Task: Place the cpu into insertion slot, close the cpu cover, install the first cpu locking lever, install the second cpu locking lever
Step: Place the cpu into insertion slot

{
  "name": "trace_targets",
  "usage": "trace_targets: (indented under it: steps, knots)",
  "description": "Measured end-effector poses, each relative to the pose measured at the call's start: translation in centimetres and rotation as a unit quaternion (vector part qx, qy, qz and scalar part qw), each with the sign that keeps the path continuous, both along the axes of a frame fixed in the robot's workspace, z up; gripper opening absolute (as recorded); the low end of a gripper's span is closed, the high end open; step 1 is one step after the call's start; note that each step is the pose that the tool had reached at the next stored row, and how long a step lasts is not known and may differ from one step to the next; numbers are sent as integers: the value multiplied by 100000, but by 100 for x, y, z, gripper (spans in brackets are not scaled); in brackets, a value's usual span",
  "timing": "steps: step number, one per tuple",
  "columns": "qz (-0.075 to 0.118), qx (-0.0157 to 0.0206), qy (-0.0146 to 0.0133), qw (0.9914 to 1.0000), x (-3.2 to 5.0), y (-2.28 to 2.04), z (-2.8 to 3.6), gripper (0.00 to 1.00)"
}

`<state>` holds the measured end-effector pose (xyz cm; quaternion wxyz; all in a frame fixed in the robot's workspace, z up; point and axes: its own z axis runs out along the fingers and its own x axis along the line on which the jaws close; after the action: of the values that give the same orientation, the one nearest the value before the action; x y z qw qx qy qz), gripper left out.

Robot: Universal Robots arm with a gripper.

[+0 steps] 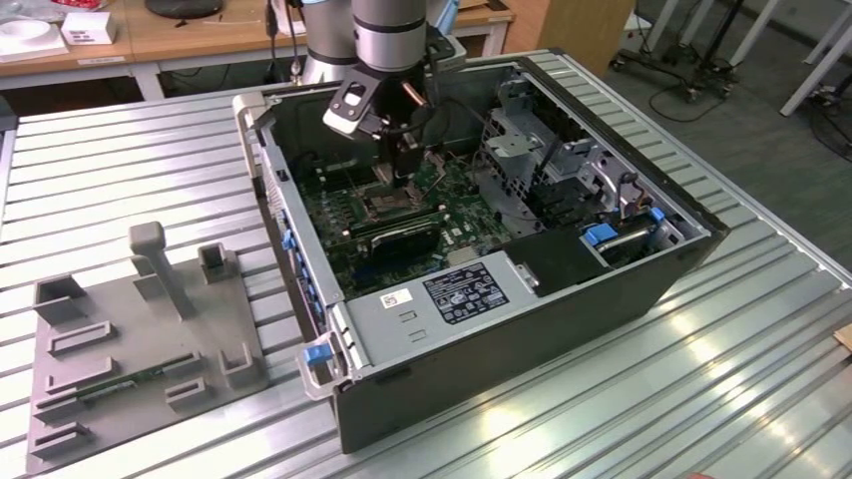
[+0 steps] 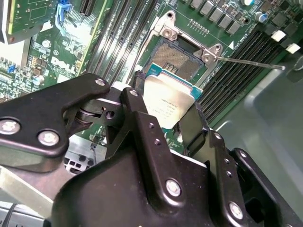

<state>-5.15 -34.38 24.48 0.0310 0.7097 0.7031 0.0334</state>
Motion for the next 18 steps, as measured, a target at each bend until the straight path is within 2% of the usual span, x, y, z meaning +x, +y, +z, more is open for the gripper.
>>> trace_targets:
  steps: [4,8,18]
  knots:
    - [109,5,-14,100000,-1,0,-9,54]
    - [689,15,-306,99997,-1,0,-27,54]
    - [1136,17,-322,99993,-15,-4,-126,54]
